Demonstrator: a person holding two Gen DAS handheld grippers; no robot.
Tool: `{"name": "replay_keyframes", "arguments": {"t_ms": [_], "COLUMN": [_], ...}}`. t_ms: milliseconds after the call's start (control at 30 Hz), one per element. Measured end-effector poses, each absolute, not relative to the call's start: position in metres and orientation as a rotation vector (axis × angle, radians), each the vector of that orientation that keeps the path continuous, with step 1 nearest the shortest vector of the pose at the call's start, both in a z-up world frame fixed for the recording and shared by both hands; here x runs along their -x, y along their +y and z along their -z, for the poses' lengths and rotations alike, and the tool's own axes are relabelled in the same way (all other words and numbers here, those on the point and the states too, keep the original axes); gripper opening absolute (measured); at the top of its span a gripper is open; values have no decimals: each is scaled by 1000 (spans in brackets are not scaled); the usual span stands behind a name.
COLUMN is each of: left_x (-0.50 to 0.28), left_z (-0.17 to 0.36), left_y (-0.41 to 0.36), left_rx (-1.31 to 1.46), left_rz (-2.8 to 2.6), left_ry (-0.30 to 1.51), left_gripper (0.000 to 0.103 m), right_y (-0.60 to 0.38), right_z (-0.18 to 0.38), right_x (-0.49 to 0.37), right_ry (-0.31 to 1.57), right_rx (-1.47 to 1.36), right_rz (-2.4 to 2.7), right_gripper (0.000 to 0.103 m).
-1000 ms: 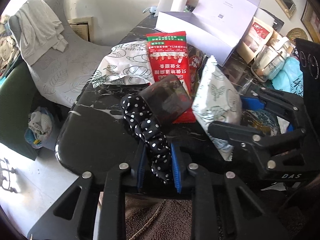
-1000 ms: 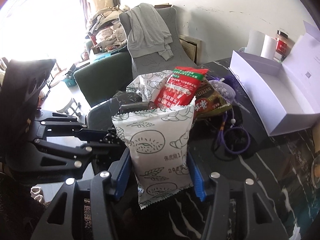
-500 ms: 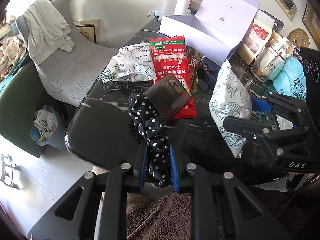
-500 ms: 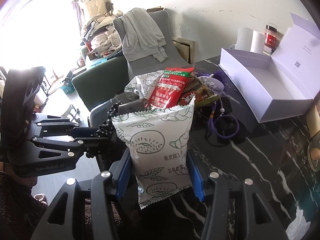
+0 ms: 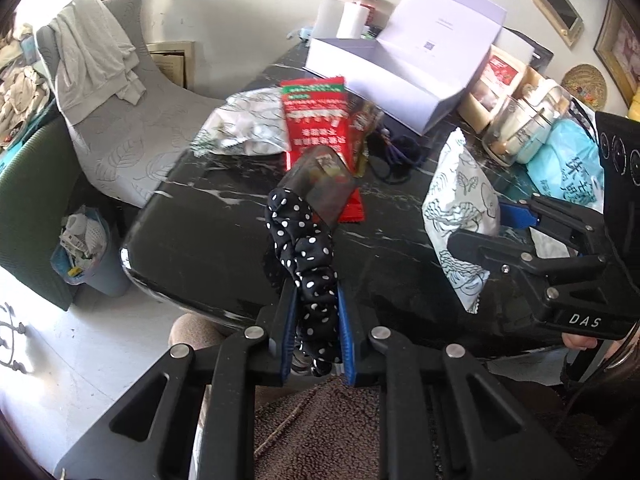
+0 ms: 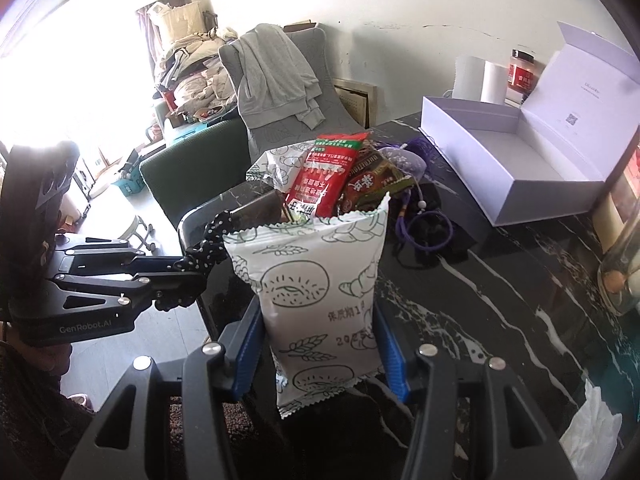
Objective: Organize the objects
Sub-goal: 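Carry the scrunchie and white packet with both grippers over the open white box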
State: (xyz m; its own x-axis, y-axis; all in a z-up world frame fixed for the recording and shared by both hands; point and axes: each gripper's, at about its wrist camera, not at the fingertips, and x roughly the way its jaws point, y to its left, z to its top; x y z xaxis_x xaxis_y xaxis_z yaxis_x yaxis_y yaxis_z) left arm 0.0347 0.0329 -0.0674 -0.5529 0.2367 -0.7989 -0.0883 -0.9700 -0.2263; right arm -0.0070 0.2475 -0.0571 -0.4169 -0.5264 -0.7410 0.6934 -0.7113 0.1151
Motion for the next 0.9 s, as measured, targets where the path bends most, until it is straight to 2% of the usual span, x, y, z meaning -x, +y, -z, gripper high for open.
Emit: {"name": "replay_keyframes", "arguments": {"t_ms": [267, 333, 500, 633, 900], "left_x": [-14, -9, 4, 7, -6], "left_z": [84, 85, 88, 89, 78], "left_y": [38, 37, 45, 50, 49], "left_rx": [1484, 1482, 1475, 1479, 1465], "left_rz": [-2611, -2628, -2665, -2666, -2609], "left_ry": [-281, -287, -193, -148, -216], "left_gripper": [18, 21, 23, 16, 15], "right_y": [259, 262, 264, 264, 263], "right_z": [58, 58, 62, 65, 60], "right_x": [3, 3, 7, 10, 11], "right_ry": [256, 250, 232, 228, 233], "right_rx": [-1042, -1048, -1069, -1084, -1062], "right_rz": [2167, 2168, 2162, 2160, 2153], "right_gripper": [53, 53, 53, 53, 53]}}
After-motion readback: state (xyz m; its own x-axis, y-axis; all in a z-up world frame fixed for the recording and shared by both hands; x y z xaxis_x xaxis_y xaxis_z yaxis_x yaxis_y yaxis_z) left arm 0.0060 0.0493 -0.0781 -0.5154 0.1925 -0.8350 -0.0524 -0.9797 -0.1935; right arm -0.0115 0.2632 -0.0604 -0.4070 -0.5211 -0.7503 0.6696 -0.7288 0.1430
